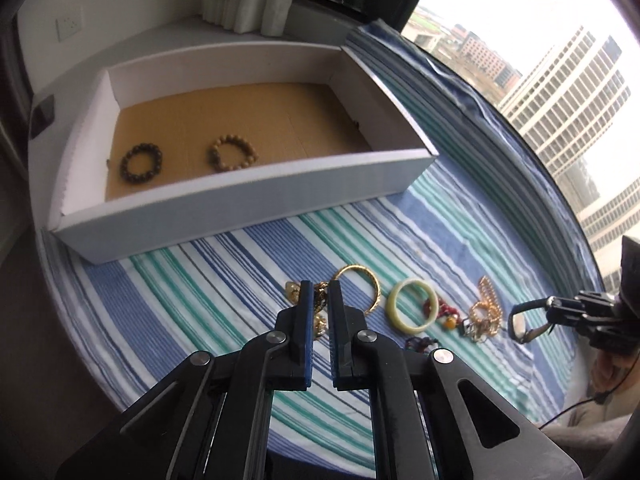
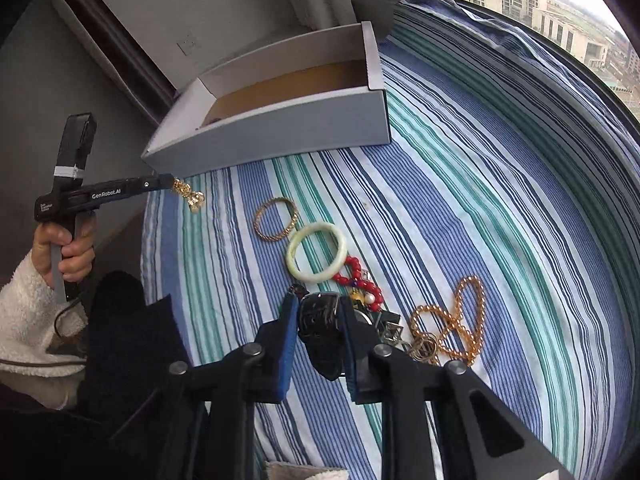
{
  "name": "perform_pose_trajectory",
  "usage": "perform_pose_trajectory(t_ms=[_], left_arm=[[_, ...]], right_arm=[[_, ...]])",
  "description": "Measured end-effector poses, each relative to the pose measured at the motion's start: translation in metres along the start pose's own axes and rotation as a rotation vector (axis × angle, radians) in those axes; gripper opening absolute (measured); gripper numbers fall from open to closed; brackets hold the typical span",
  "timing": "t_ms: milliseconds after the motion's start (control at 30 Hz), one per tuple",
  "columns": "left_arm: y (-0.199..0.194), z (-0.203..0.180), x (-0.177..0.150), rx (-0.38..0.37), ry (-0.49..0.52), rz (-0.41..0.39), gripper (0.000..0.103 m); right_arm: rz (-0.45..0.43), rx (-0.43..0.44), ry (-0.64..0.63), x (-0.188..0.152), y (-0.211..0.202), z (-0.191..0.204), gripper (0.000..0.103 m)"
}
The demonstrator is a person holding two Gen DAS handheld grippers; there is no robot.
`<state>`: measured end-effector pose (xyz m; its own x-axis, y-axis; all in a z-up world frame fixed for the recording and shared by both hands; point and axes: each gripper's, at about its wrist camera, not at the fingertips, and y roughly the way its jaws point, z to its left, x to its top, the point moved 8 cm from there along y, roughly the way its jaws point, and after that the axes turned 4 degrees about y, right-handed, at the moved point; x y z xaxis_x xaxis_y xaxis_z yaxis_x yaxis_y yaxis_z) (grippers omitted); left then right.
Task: Organize jewelry
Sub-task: 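Carry the watch and earrings into the white box and open both tools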
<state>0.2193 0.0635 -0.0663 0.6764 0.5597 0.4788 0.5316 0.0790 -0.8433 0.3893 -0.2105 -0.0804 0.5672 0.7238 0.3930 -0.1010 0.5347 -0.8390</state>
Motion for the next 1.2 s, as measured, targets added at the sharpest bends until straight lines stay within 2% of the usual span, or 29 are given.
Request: perform_pose_trajectory(t_ms=[167, 300, 367, 567, 667, 733, 867, 1000, 1033, 1067, 1133, 1200], left_arm=[[-0.028, 0.007, 0.026, -0.005, -0.077, -0.001, 0.004], [-0.036, 0.012, 0.054, -0.014, -0.122, 0.018, 0.004], [-0.041, 0.017, 0.075, 0.014, -0.122, 0.009, 0.004], [-0.038, 0.025, 0.152, 0.080, -0.072, -0.033, 0.004], [-0.020, 0.029, 0.176, 0.075, -0.078, -0.013, 0.004], [-0.006, 0.032, 0.188, 0.082, -0.077, -0.001, 0.004], [0.019, 0.033, 0.200, 0.087, -0.084, 0.026, 0.004], [0.034, 0.029, 0.206, 0.096, -0.075, 0.036, 0.006], [0.036, 0.029, 0.207, 0.106, -0.078, 0.032, 0.011], [0.038, 0.030, 0.207, 0.112, -0.081, 0.028, 0.026], [0.038, 0.029, 0.211, 0.116, -0.086, 0.018, 0.051], [0.034, 0.030, 0.212, 0.131, -0.085, -0.005, 0.057]], right_arm=[[-0.022, 0.110, 0.069, 0.034, -0.018, 0.012, 0.020], [-0.052, 0.155, 0.039, 0.077, -0.026, 0.035, 0.020], [-0.076, 0.158, 0.004, 0.105, -0.029, 0.051, 0.020], [-0.150, 0.140, -0.082, 0.205, -0.015, 0.102, 0.020], [-0.171, 0.106, -0.118, 0.249, 0.008, 0.122, 0.020], [-0.152, 0.088, -0.127, 0.272, 0.028, 0.130, 0.020], [-0.099, 0.033, -0.113, 0.304, 0.068, 0.130, 0.020], [-0.046, -0.027, -0.106, 0.314, 0.099, 0.125, 0.021], [-0.036, -0.037, -0.106, 0.315, 0.104, 0.124, 0.022], [-0.034, -0.048, -0.099, 0.316, 0.107, 0.121, 0.022], [-0.044, -0.047, -0.078, 0.320, 0.109, 0.119, 0.044], [-0.064, -0.049, -0.060, 0.325, 0.105, 0.114, 0.045]])
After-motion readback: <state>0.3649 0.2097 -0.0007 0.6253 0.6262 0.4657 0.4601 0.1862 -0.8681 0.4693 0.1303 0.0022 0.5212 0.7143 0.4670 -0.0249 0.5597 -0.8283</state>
